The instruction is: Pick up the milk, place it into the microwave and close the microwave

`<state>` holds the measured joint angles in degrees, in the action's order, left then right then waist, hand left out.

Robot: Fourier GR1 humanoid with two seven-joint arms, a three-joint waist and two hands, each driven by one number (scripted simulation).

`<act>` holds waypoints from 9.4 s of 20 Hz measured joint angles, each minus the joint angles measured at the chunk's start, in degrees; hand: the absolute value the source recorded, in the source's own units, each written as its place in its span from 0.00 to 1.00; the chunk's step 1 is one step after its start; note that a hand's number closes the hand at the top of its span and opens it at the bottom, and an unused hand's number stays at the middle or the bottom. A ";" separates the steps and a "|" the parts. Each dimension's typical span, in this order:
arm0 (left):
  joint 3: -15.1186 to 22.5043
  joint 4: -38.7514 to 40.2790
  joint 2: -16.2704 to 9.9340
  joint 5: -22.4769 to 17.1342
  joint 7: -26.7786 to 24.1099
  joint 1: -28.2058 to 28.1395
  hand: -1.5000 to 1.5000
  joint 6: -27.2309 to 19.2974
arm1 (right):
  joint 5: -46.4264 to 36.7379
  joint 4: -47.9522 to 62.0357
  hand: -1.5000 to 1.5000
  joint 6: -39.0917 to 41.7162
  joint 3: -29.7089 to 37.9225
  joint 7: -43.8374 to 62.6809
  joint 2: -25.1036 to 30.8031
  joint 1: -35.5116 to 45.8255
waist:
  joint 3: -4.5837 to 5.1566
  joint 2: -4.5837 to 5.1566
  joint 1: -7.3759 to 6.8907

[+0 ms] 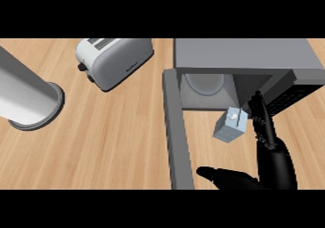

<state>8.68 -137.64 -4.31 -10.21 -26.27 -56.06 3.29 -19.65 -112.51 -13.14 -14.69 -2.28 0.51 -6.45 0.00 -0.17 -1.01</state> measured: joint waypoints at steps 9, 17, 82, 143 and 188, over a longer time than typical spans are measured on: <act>-1.13 0.58 0.40 -0.73 -4.85 -5.31 0.00 3.74 | 1.68 14.28 0.00 -0.78 6.57 -7.77 1.29 4.98 | -0.02 0.06 0.02; -3.00 1.19 0.85 -2.47 -9.08 -10.02 0.00 7.70 | 3.30 26.15 0.00 -1.92 13.00 -11.59 2.41 10.86 | -0.03 0.07 -0.10; -17.58 6.55 3.90 -12.83 -10.30 -13.01 0.00 22.59 | 0.41 75.70 1.00 4.22 18.39 -46.66 6.48 40.54 | 0.03 -0.16 0.66; -10.48 13.23 3.13 -0.32 0.85 10.55 0.00 22.86 | 3.40 103.69 0.00 3.55 32.81 -46.11 8.24 60.63 | -0.11 0.94 -1.17; 24.08 61.07 4.11 19.99 19.35 66.47 1.00 3.95 | 18.89 28.54 0.00 32.24 29.06 -38.80 12.64 -5.77 | 0.09 0.24 3.41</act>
<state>32.76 -76.58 -0.19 9.79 -6.93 10.41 7.24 -0.76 -83.96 19.10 14.37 -41.08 13.15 -12.22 0.10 0.07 2.40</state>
